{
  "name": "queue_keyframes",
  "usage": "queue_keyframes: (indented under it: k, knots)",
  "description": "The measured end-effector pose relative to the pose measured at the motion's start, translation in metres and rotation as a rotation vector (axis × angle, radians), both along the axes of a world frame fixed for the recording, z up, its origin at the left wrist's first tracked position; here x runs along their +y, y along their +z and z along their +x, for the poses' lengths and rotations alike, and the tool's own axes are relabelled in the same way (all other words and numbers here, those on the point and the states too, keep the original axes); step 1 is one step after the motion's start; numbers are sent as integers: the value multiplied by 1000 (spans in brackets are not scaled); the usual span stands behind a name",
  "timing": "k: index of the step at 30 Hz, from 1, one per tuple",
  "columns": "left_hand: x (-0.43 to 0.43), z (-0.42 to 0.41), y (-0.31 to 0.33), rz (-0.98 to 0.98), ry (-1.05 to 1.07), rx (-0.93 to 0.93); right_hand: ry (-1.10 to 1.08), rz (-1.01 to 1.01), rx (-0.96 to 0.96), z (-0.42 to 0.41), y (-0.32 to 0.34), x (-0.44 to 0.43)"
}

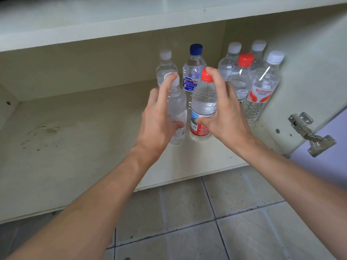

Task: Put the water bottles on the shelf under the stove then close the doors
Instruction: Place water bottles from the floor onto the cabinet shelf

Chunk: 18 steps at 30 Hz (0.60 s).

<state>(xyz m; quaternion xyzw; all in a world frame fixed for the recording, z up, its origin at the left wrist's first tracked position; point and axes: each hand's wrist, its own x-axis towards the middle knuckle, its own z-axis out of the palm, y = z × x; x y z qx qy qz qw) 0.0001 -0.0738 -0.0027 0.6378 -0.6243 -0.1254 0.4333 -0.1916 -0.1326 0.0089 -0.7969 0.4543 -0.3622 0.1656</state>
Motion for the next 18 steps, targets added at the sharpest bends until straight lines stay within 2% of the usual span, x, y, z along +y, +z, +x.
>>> queue_keyframes:
  k: [18]
  knots:
    - [-42, 8, 1, -4, 19, 43, -58, -5, 26, 22, 4, -44]
